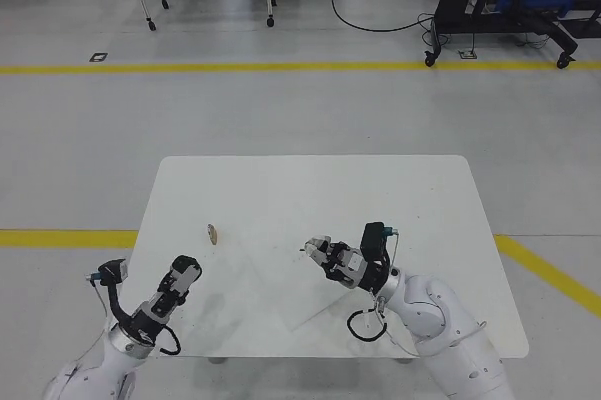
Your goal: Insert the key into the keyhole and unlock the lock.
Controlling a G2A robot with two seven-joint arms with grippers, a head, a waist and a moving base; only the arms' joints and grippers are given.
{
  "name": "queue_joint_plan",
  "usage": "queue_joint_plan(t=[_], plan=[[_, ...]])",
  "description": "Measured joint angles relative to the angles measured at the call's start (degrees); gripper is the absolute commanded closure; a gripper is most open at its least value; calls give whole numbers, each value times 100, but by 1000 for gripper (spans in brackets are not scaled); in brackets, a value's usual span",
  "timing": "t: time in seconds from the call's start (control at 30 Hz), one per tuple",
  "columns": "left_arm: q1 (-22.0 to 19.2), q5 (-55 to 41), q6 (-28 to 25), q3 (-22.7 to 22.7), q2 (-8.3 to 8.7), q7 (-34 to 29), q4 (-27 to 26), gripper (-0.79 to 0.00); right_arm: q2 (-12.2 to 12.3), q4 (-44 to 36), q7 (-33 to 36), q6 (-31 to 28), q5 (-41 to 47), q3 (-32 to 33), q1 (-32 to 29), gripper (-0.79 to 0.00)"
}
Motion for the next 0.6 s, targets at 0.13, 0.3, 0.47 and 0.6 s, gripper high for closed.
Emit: queue_joint_plan(t=[0.13,0.3,0.47,0.6], plan=[[-210,39,69,659,-30,-358,101,-785,-11,-125,69,-183,153,-158,-59,0],[-894,-2211,309,1195,-48,-1959,734,-785,-30,-102,422,-405,705,-440,33,0],[-1350,-3515,131,1670,-127,-2545,1206,-579,-53,148,865,-356,1534,-663,268,0],[-1578,-3870,-30,1737,-148,-2810,1524,-388,-75,313,1135,-208,1980,-800,431,0]])
